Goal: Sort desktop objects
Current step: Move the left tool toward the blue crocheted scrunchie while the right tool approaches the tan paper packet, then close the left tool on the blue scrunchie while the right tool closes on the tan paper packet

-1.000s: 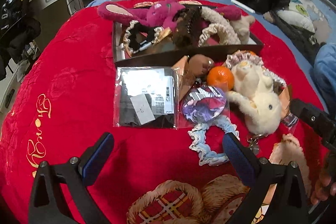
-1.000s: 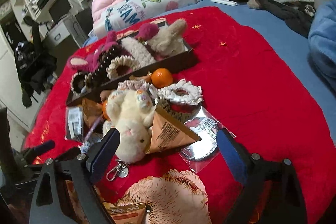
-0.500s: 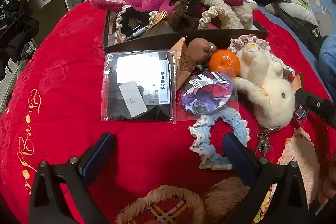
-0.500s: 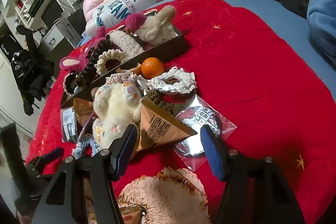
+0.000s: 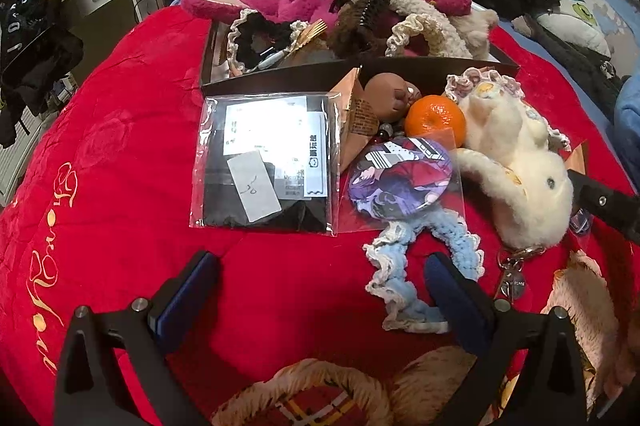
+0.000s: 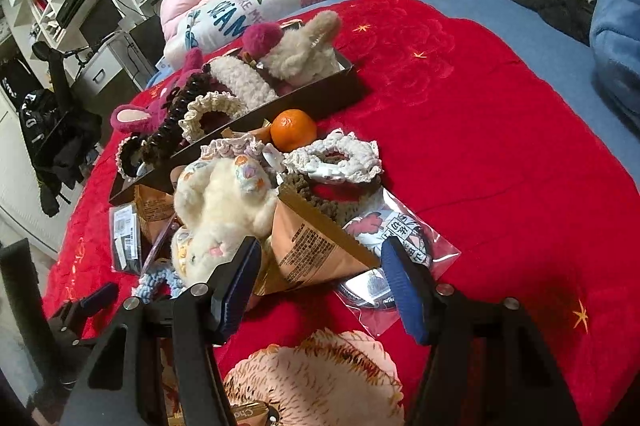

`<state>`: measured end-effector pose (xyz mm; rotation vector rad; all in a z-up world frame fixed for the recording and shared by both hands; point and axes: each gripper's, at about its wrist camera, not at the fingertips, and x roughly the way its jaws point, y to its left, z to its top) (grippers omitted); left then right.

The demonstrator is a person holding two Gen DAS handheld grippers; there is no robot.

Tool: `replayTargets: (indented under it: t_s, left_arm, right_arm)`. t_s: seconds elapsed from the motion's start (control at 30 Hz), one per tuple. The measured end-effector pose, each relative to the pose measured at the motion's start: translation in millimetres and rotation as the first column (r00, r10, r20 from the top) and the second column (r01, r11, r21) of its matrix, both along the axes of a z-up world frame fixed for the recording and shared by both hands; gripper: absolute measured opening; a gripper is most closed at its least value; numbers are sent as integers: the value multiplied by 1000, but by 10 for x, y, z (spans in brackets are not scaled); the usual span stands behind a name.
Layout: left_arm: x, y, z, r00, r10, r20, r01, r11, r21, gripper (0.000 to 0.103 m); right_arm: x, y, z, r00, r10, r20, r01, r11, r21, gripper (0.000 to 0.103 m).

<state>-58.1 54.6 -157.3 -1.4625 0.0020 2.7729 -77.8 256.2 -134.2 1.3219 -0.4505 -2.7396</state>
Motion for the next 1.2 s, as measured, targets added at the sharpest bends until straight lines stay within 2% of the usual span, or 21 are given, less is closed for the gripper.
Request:
replayTargets:
  t_s: [0.1,0.33,0.53,0.63,0.7,0.73,0.8,0.83,0.87,0.97,1.03,1.2]
  left_arm:
    - [-1,-7,2,1000,0,-1,0,1000,0,103]
    - [18,9,11,1000,-4,2,4,1000,-11,103]
    - [77,-38,54,999,-12,41,12,1000,-14,101]
    - [72,-26,92,999,-15,52,15,1000,-14,88]
    - [78,8,121,998,-30,51,31,999,-11,69]
    - [106,17,148,998,-46,51,46,999,-7,63]
    - [123,53,180,997,-61,46,62,998,-9,38]
    - [131,62,196,997,-66,46,67,998,-6,32]
    - [135,58,207,997,-67,47,67,998,2,21]
    - [132,5,246,997,-58,55,55,997,49,14]
    - [119,-21,300,997,-57,50,53,996,72,13]
    - [199,-25,560,997,-62,-41,64,996,65,13]
  right_arm:
    - [5,-36,1,1000,3,0,-3,1000,28,62]
    - [22,-85,-1,1000,-12,11,11,996,91,49]
    - [42,-82,1,1000,-20,18,19,997,74,41]
    - [39,-80,2,999,-23,24,21,998,59,39]
    - [36,-80,11,999,-24,29,22,998,56,38]
    - [36,-80,15,999,-24,32,22,998,56,38]
    - [41,-81,31,999,-25,34,23,998,53,37]
    - [46,-80,40,999,-25,34,23,998,53,36]
    - [52,-80,52,999,-26,34,25,998,52,36]
    - [75,-67,105,999,-31,25,29,999,45,34]
    - [101,-57,171,999,-32,8,32,999,38,33]
    - [168,-32,362,998,-31,-59,32,999,19,33]
